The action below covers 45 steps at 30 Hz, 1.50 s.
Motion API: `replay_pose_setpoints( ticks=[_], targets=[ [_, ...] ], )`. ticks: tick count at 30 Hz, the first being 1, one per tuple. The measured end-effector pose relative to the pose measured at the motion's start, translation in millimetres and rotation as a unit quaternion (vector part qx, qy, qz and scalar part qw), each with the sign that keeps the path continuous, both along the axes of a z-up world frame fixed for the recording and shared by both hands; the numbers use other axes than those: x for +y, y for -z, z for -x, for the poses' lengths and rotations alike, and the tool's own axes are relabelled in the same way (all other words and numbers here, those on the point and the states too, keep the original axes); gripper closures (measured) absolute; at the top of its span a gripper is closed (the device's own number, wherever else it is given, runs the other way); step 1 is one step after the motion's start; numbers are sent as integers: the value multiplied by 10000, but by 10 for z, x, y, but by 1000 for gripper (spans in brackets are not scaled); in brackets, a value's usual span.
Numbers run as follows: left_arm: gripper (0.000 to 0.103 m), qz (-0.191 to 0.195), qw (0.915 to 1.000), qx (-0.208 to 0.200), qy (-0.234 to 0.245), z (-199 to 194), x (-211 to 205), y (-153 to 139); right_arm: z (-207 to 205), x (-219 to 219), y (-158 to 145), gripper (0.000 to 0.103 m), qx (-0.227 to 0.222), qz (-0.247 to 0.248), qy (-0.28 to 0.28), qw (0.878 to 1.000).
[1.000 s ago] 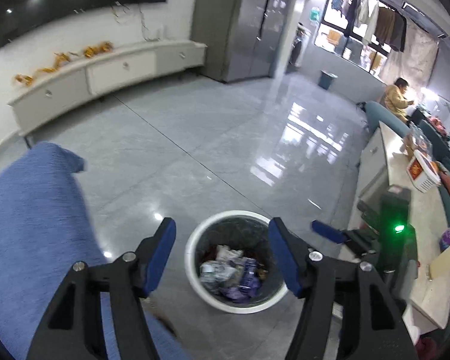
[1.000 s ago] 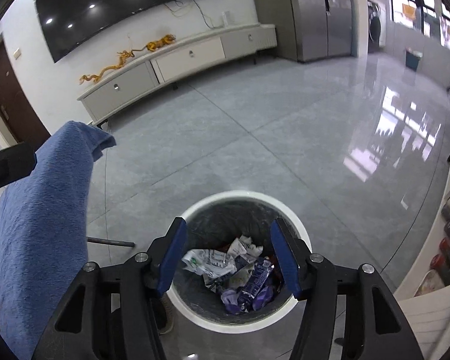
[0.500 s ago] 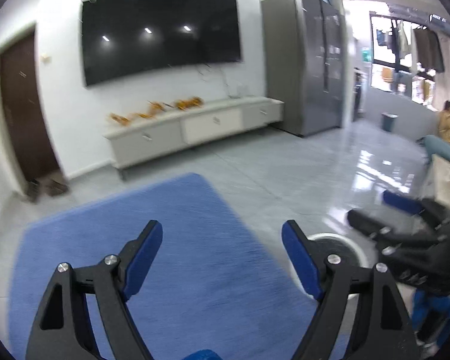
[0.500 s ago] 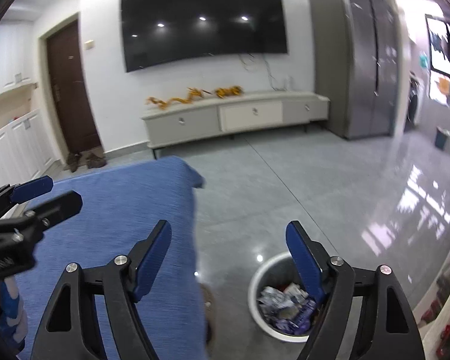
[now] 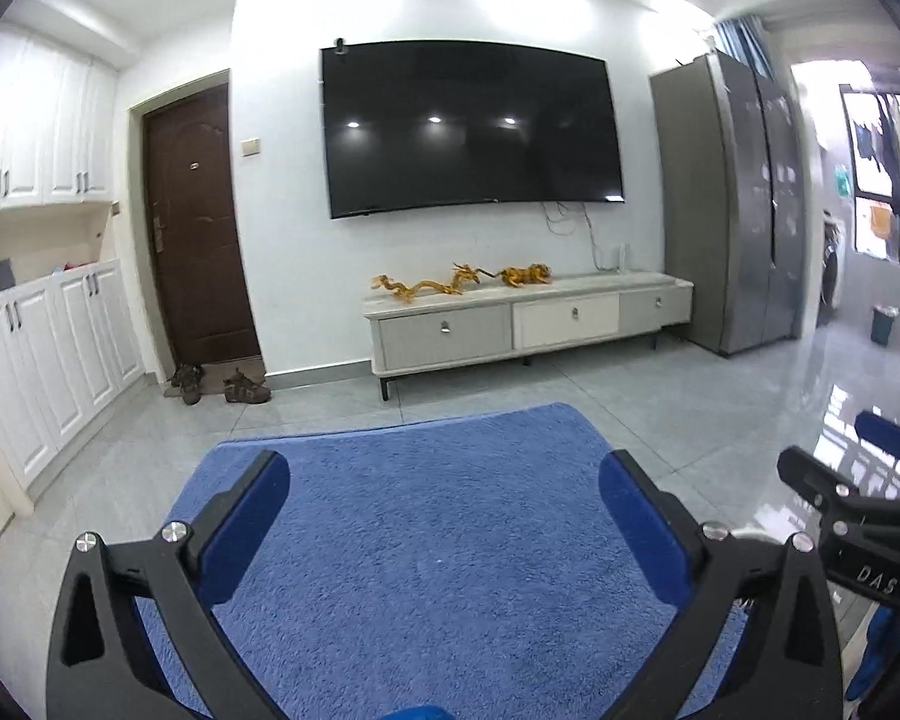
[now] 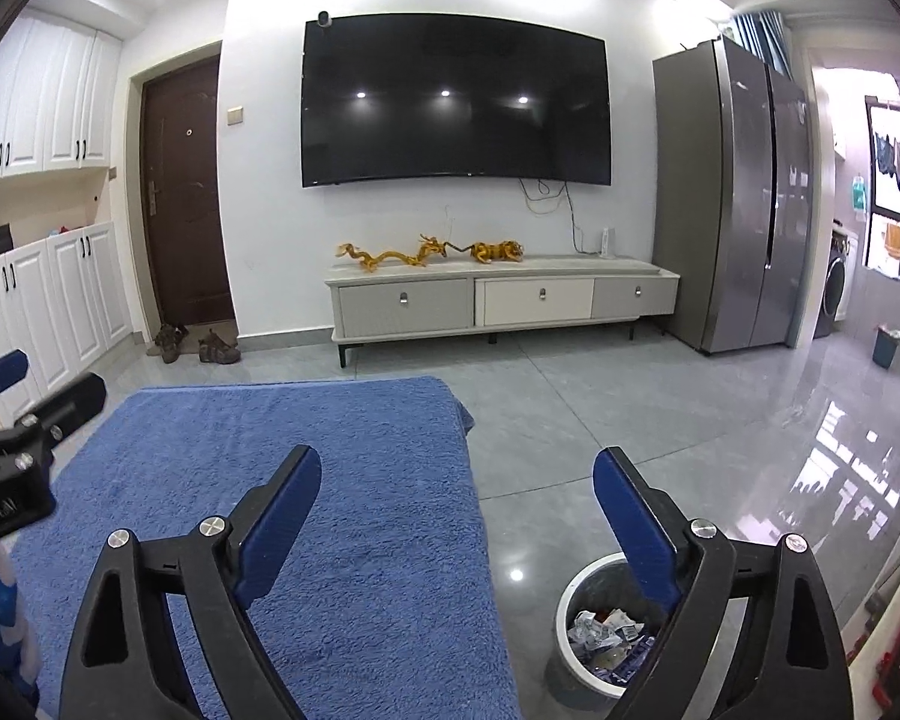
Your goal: Collect trash
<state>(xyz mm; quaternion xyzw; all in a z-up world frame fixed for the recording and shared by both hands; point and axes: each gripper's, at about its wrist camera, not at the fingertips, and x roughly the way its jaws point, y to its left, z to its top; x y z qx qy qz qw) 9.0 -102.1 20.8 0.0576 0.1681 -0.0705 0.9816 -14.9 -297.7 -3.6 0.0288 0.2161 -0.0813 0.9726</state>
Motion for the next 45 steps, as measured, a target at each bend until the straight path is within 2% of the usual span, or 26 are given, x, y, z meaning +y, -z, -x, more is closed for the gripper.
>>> replay_pose_setpoints(
  ticks=[7, 15, 19, 31, 45],
  targets=[
    [0, 166, 9995, -16, -261, 19, 193, 38, 68, 114, -27, 7, -51, 225, 206, 9995],
    [0, 201, 9990, 52, -406, -22, 310, 131, 57, 100, 8, 5, -37, 482, 826, 9954],
    [0, 223, 9988, 98, -429, -88, 329, 142, 62, 54, 14, 3, -56, 506, 945, 9942],
    [0, 270, 9987, 155, -402, -124, 397, 174, 81, -33, -6, 2, -165, 410, 998, 9940],
    [0, 346, 9981, 113, -504, -130, 499, 136, 32, -39, 7, 2, -79, 307, 897, 9955]
  ],
)
